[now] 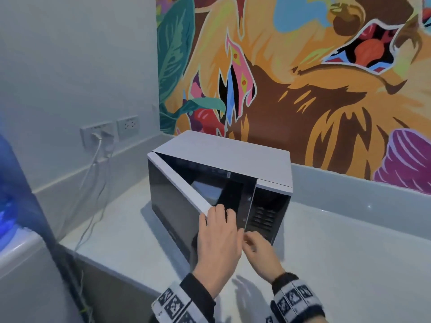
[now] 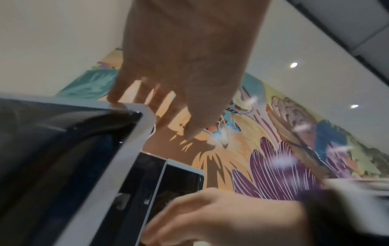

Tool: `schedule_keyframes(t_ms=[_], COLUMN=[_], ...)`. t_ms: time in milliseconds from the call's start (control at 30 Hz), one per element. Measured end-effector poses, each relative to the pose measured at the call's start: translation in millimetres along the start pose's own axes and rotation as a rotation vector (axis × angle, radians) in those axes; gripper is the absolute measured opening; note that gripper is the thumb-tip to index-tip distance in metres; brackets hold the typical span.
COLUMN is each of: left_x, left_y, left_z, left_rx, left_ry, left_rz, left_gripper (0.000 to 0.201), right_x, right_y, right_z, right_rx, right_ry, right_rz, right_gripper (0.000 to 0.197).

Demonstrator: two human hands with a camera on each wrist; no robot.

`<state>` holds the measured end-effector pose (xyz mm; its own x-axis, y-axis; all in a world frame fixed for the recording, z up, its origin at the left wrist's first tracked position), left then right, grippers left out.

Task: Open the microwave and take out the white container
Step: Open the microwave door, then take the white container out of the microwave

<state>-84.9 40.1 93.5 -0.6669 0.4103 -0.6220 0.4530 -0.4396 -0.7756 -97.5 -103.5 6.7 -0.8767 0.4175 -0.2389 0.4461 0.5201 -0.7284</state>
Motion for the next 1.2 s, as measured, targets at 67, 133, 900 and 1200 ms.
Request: schedule_keyframes(t_ms=[67,133,900,1200], left_x=[18,33,-146,-178], left_y=[-14,-24,193,243], left_z=[-16,-35,-145,-168], left_rx=[-0.072,-0.117,0.299,0.685], left_ry=[-0.089,-0.194,-0.432,-0.829], left_rz=[-0.037,-0.098,-0.440,-0.662], left_gripper=[0.043,0.062,0.047,0.042], right_x=[-30,-53,-191,-216], right_y=[22,38,117,133], right_z=[-2,-13,5,-2], right_rx=[0.083,0.133,-0.873,-0.954], right_ry=[-0.012,-0.019,0.832,0.983], right_rz=[-0.068,-0.138,-0.015,0.126], right_gripper=[0.030,0.039,0.042,0.055])
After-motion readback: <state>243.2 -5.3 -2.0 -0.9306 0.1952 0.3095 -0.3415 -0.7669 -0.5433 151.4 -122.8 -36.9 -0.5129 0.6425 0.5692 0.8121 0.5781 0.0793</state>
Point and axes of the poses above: each hand's wrist, its own x-axis away from the middle knuckle, its own y-axis out of the palm, z = x × y, the point moved 2 cm from there along -x, towards the middle knuckle, and after that the axes turned 11 degrees about z, right-handed, at the moved point
